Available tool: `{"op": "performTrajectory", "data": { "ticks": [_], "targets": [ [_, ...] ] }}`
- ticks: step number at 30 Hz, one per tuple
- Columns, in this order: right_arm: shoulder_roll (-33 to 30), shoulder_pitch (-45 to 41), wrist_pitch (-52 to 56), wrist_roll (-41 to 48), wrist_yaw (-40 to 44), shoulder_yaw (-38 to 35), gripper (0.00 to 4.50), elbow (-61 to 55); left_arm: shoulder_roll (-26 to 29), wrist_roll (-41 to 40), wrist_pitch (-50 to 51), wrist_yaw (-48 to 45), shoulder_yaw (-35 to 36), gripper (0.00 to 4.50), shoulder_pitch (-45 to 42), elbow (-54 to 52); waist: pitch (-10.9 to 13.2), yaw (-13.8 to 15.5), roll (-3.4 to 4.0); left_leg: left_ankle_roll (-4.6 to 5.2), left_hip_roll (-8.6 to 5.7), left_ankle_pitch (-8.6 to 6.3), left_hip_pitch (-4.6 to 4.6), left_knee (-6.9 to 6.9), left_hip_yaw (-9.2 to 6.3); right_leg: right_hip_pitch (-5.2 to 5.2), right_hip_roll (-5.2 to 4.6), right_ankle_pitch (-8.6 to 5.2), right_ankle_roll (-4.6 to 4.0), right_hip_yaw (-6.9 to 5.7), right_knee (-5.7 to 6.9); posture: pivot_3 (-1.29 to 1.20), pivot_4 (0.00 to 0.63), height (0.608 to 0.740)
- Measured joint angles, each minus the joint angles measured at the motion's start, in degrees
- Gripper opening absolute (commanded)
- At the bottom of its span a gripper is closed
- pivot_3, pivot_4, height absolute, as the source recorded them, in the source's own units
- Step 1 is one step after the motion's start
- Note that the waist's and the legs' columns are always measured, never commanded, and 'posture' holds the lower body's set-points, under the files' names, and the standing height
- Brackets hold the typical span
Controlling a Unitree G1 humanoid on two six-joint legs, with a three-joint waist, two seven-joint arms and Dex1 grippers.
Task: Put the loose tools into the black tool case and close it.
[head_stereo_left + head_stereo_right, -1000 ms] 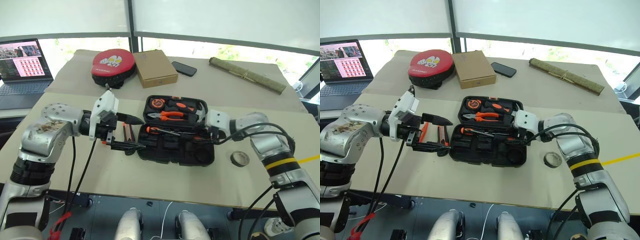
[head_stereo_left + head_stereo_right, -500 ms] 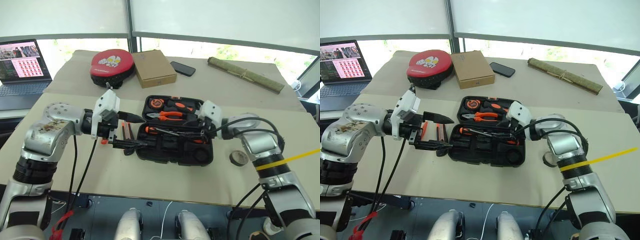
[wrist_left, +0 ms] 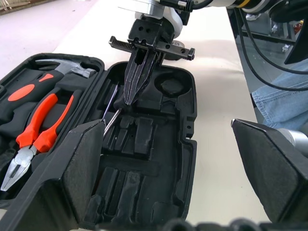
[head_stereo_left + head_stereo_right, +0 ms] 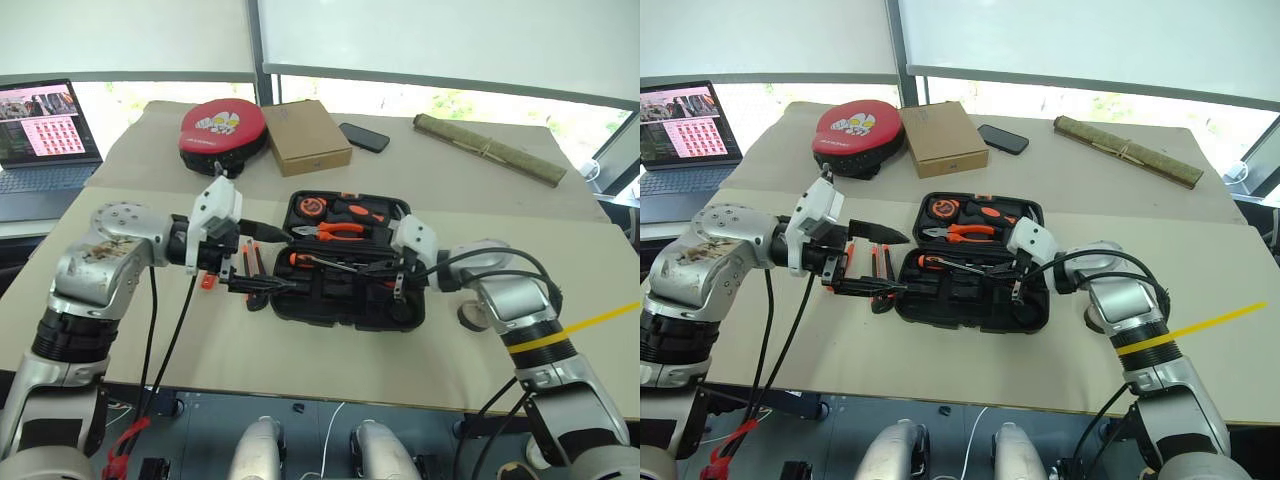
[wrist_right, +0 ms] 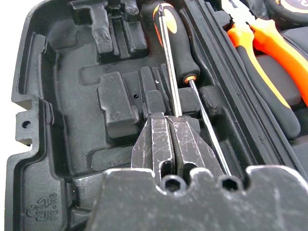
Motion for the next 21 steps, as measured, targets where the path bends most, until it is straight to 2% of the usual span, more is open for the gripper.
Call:
{"op": "performTrajectory", "data": {
  "ticks": [7,11,14,21],
  "targets": [
    [1.0,0.3,2.6,3.7,0.7,-1.3,0.01,-2.4,0.0,0.1,-0.5,0.0,-0.3,4.5,0.0,0.2,0.0,-0.1,0.0,0.0,0.01,0.0,0.0,0.0,-0.01,-0.01,0.0,0.0,0.0,0.0,0.01,0.0,0.15,0.74],
    [0.8,-3.2,6.1,6.7,0.1,-4.3,0.01,-3.3,0.0,0.3,-1.3,0.0,-0.3,4.5,0.0,0.3,0.0,-0.2,0.0,0.0,0.01,0.0,0.01,0.0,-0.01,0.01,0.01,0.0,0.0,-0.01,0.01,0.0,0.15,0.74],
    [0.1,-5.4,5.2,5.5,-1.1,-4.5,0.01,-0.1,0.0,0.5,-1.6,-0.1,-0.3,4.5,0.0,0.6,0.0,0.0,0.0,0.0,0.0,0.0,0.01,0.0,-0.01,0.02,0.0,0.0,0.0,-0.02,-0.01,0.0,0.15,0.74],
    [0.0,-3.3,0.7,1.4,-1.8,-1.8,0.01,5.9,-0.1,1.2,-1.8,-0.3,-0.4,4.5,-0.1,1.5,0.0,-0.3,0.0,0.0,0.0,0.0,0.0,-0.01,0.0,-0.01,0.0,0.0,0.0,-0.01,0.0,0.0,0.15,0.74]
  ]
}}
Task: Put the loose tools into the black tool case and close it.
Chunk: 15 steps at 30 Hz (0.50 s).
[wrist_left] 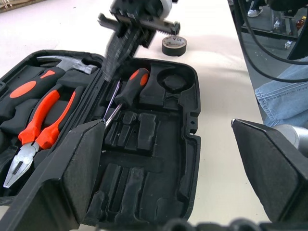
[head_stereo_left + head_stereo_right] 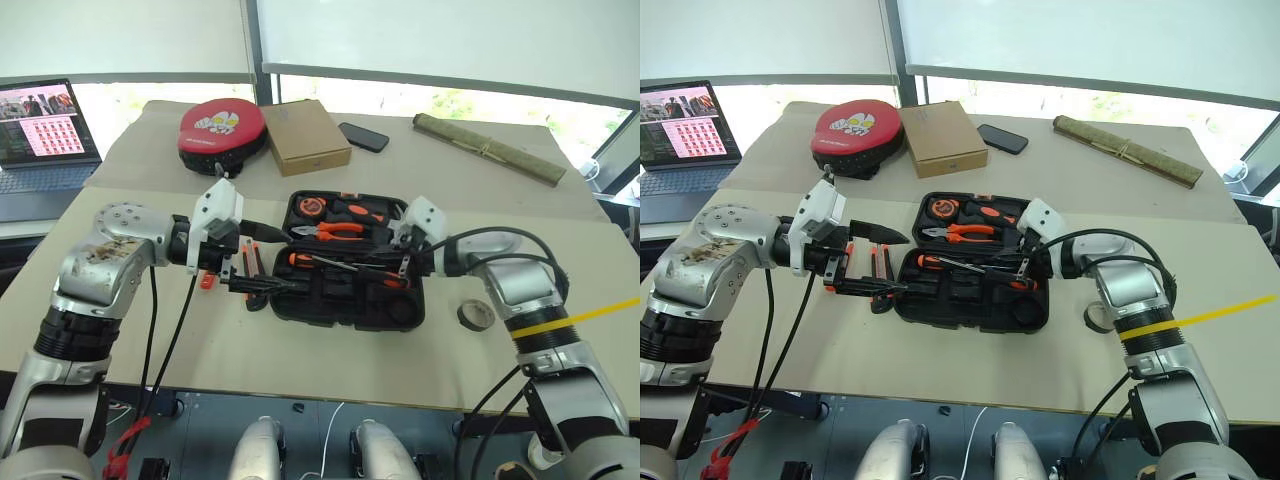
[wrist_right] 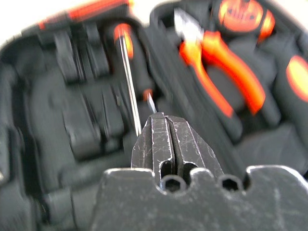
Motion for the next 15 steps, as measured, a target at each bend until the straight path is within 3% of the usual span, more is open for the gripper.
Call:
{"op": "performTrajectory", "data": {
  "ticks": [15],
  "targets": [
    [1.5,3.0,-0.6,-1.1,-0.4,1.2,0.01,-4.3,-0.1,0.2,-0.7,-0.5,-0.2,4.5,-0.3,0.6,0.0,-0.2,0.0,0.0,0.04,0.0,0.03,-0.01,-0.01,0.01,0.04,-0.01,-0.02,0.0,0.02,0.0,0.15,0.74]
  ]
}}
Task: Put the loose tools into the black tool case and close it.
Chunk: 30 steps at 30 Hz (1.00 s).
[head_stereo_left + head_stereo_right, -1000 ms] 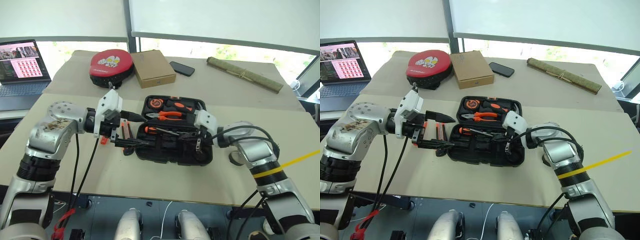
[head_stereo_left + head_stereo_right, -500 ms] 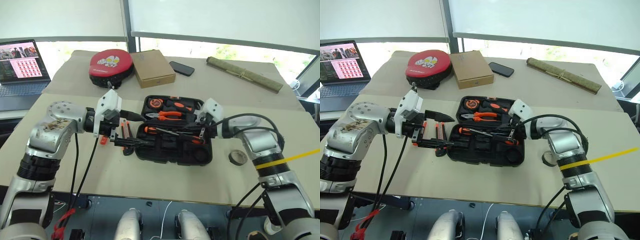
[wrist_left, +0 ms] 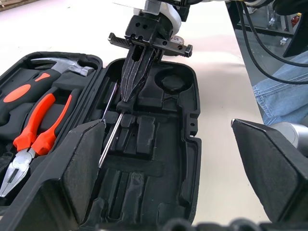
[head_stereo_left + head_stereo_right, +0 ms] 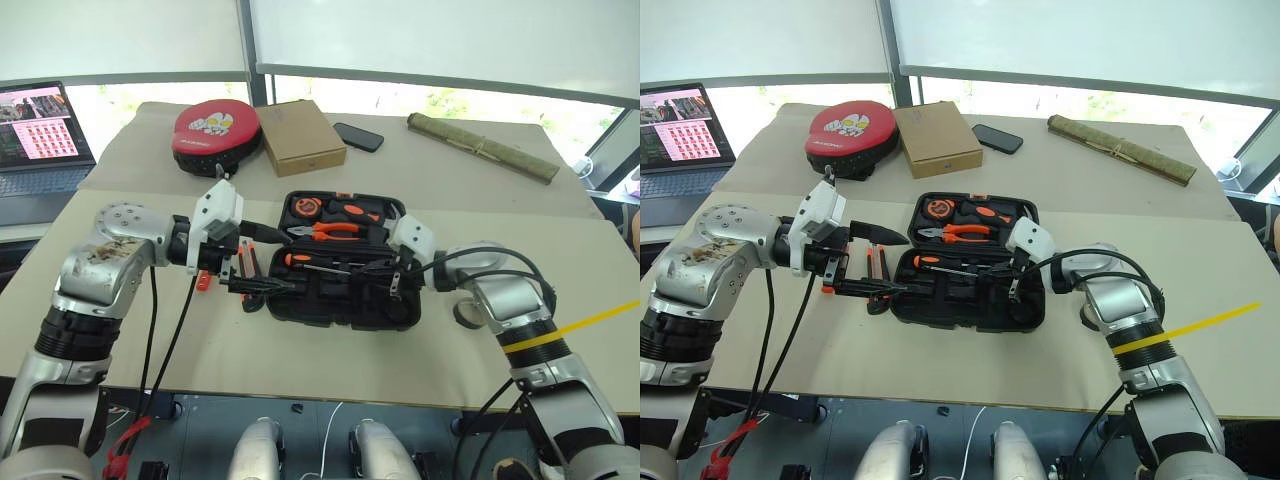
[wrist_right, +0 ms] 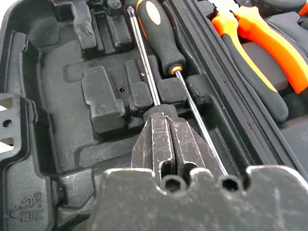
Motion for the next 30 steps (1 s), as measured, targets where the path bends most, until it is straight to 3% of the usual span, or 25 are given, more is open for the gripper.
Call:
{"op": "performTrajectory", "data": {
  "ticks": [30],
  "targets": [
    [1.2,-2.7,3.2,-4.8,-2.3,4.5,0.01,-2.1,-1.3,1.4,-1.5,0.8,-0.3,4.5,-0.3,0.7,0.0,0.1,-0.04,-0.04,-0.01,0.02,0.18,0.03,0.01,0.14,-0.01,0.0,-0.01,0.01,0.06,0.0,0.15,0.74]
  ]
}}
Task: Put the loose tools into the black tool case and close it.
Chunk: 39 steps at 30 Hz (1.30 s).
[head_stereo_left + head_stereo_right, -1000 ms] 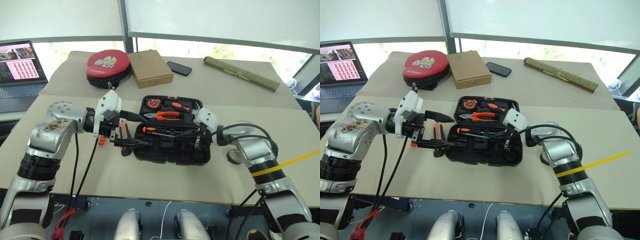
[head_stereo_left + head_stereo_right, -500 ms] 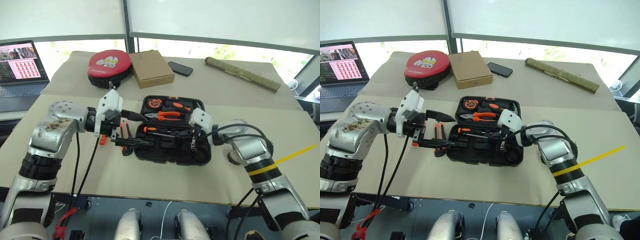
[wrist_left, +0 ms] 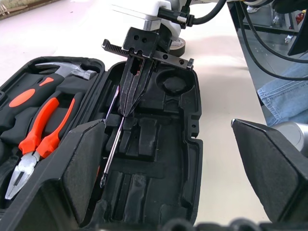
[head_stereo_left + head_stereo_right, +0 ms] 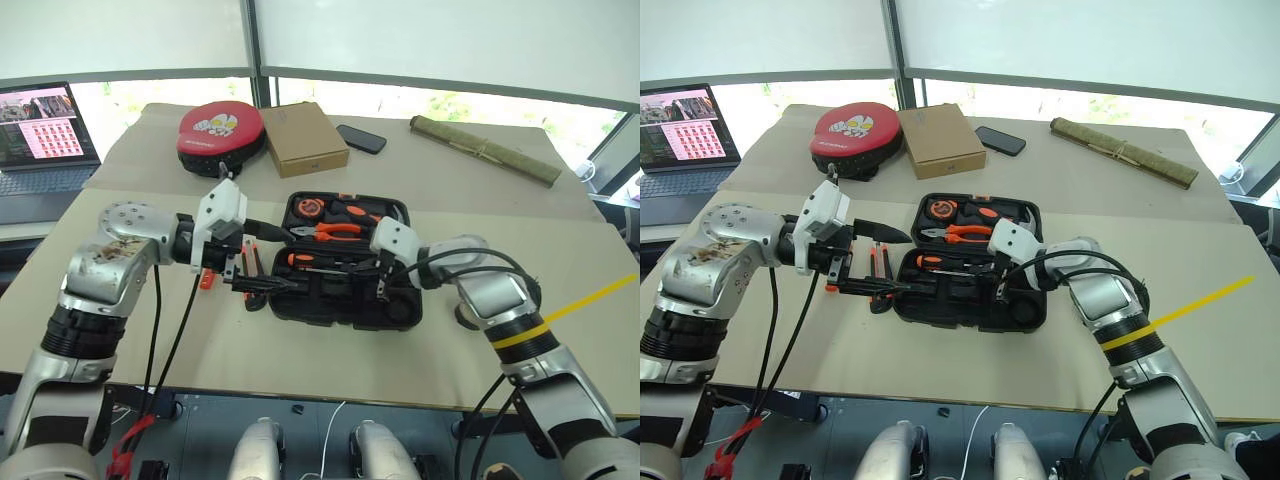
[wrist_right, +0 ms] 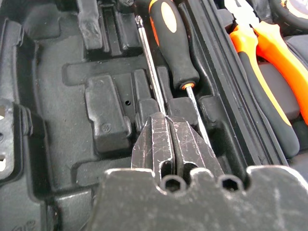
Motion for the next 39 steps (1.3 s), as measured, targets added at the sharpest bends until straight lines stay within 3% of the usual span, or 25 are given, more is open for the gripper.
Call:
{"op": "performTrajectory", "data": {
  "ticks": [5,9,12,17,21,22,24,29,33,39],
  "targets": [
    [0.3,0.0,8.3,6.6,-1.3,-6.8,0.01,-7.9,0.9,0.2,0.4,2.6,1.4,4.5,2.7,-0.8,0.0,0.0,0.02,0.0,0.0,0.0,-0.09,-0.09,0.0,-0.13,-0.01,0.0,0.0,0.04,-0.02,0.0,0.15,0.74],
    [-2.0,-0.6,18.5,18.0,-1.0,-16.7,0.01,-20.0,3.6,-1.8,5.8,8.0,8.3,4.5,9.6,-4.8,0.0,-0.1,0.01,0.01,0.04,-0.01,-0.09,-0.19,-0.03,-0.15,-0.01,-0.01,-0.01,0.02,-0.03,0.0,0.15,0.74],
    [-7.1,2.5,23.0,24.9,0.2,-22.0,1.03,-29.8,7.3,-3.1,11.1,13.5,18.9,4.5,21.2,-9.3,0.0,-0.1,-0.01,0.0,0.03,-0.01,0.05,-0.38,-0.01,-0.07,-0.06,-0.04,-0.06,0.01,-0.12,0.0,0.15,0.74],
    [-8.5,9.0,24.2,28.8,-0.8,-23.0,2.78,-35.2,7.9,-2.8,15.4,18.7,31.7,4.5,38.9,-14.2,0.1,-0.2,-0.09,-0.02,0.04,0.0,0.08,-0.42,0.05,-0.16,-0.11,-0.09,-0.15,0.0,-0.06,0.0,0.15,0.74],
    [-10.0,11.7,23.9,30.1,-1.9,-23.0,4.02,-38.6,7.9,-2.3,21.9,25.2,37.5,4.5,43.8,-15.2,0.1,0.5,-0.14,-0.07,0.0,0.02,0.09,-0.41,-0.01,-0.11,-0.18,-0.09,-0.15,-0.12,-0.07,0.0,0.15,0.74],
    [-10.1,11.7,23.9,30.7,-2.2,-23.0,4.43,-39.2,7.9,-2.4,23.3,26.5,37.4,4.5,43.2,-15.2,0.1,0.8,-0.16,-0.08,0.0,0.03,0.08,-0.4,0.0,-0.11,-0.19,-0.1,-0.16,-0.13,-0.12,0.0,0.15,0.74],
    [-10.7,12.1,23.7,31.9,-2.4,-23.0,4.43,-40.5,8.7,-2.8,27.1,28.9,35.9,4.5,40.5,-15.3,0.1,1.2,-0.26,-0.09,0.0,0.03,0.08,-0.4,-0.01,-0.08,-0.19,-0.1,-0.16,-0.16,-0.16,0.0,0.15,0.74],
    [-11.3,12.7,23.6,33.7,-5.0,-23.3,4.43,-43.1,11.9,-4.0,42.2,34.2,23.6,4.5,20.5,-11.7,0.1,1.4,-0.6,-0.13,-0.01,0.06,0.07,-0.41,-0.05,-0.04,-0.17,-0.09,-0.16,-0.24,-0.19,0.0,0.15,0.74],
    [-11.0,14.0,23.6,35.0,-8.6,-23.7,4.43,-45.6,9.3,-3.2,51.3,37.5,12.7,4.5,2.5,-2.4,0.1,1.1,-0.63,-0.12,-0.02,0.06,0.03,-0.46,-0.11,-0.11,-0.07,-0.1,-0.17,-0.22,-0.11,0.0,0.15,0.74],
    [-10.3,16.5,23.6,36.7,-13.2,-23.5,4.43,-49.8,4.2,2.4,51.9,39.3,-3.0,4.5,-9.7,14.2,0.2,0.6,-0.65,-0.12,-0.02,0.06,-0.01,-0.5,-0.14,-0.14,-0.04,-0.11,-0.19,-0.2,-0.11,0.0,0.15,0.74]
  ]
}}
